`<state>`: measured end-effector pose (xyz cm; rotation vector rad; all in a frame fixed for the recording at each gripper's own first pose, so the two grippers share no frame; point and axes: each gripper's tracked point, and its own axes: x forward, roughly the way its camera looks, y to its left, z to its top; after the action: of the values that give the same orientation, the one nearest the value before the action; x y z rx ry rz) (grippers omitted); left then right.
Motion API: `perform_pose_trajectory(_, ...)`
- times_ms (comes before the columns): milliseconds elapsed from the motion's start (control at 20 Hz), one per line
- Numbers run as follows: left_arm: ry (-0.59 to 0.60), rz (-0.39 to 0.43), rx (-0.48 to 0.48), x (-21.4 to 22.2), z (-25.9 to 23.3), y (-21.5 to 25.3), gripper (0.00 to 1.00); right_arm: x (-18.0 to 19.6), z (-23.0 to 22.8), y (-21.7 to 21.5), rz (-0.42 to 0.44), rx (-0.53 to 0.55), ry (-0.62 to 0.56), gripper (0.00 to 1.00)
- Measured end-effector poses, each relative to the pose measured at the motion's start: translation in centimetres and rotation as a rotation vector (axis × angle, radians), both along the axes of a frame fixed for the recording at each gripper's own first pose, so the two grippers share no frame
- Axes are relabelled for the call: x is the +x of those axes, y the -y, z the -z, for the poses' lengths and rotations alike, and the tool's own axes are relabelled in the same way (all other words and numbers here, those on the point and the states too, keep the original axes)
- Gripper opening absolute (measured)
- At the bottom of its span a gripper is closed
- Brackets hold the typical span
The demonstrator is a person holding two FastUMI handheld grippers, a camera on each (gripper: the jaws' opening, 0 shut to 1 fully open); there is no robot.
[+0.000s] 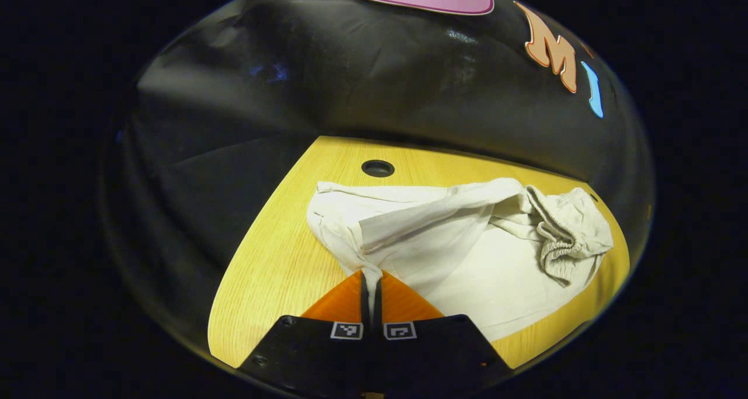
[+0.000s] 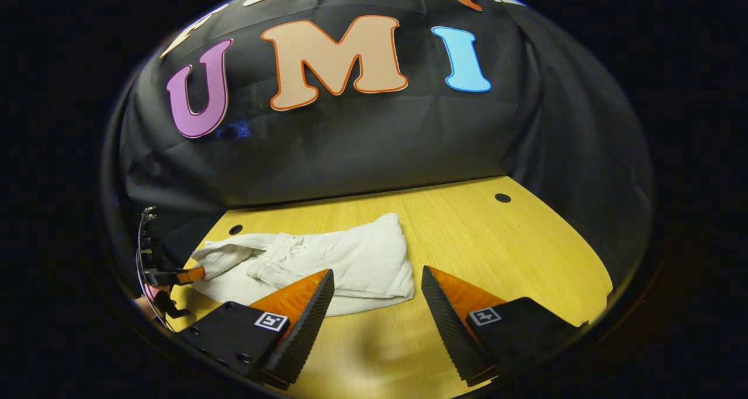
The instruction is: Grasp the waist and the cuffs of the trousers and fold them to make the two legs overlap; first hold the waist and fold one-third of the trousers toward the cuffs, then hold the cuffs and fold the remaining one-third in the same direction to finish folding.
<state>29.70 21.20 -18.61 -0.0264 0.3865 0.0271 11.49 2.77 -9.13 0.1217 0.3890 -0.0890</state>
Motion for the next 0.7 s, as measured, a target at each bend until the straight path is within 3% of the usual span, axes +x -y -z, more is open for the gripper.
perform_pose_trajectory(100, 0.044, 0.031, -0.064, -0.1, -1.9, 1.7, 0.0, -0.1, -0.1, 0.7, 0.004, 0.015, 0.002, 0.96)
perform_pose_trajectory(150, 0.061, 0.053, -0.09, -0.2, -3.0, 2.9, 0.0, -0.1, 0.0, 1.1, 0.003, 0.023, 0.003, 0.92)
perform_pose_trajectory(200, 0.079, 0.077, -0.107, -0.3, -4.2, 4.1, 0.0, 0.0, 0.0, 1.5, -0.001, 0.028, 0.001, 0.96)
perform_pose_trajectory(300, 0.117, 0.13, -0.129, -0.6, -6.6, 7.3, 0.0, 0.1, 0.0, 2.6, -0.013, 0.037, 0.001, 0.96)
perform_pose_trajectory(400, 0.172, 0.182, -0.153, -0.8, -9.2, 11.2, 0.0, 0.3, -0.1, 3.6, -0.031, 0.047, 0.002, 0.96)
perform_pose_trajectory(450, 0.197, 0.206, -0.168, -0.8, -10.7, 13.3, 0.0, 0.3, -0.2, 4.3, -0.041, 0.049, 0.001, 0.92)
perform_pose_trajectory(500, 0.218, 0.229, -0.18, -0.8, -12.2, 15.7, 0.0, 0.4, -0.3, 5.1, -0.052, 0.05, 0.004, 0.96)
perform_pose_trajectory(700, 0.285, 0.338, -0.185, -0.8, -16.8, 25.8, 0.0, 0.1, -0.5, 8.9, -0.089, 0.046, 0.013, 0.96)
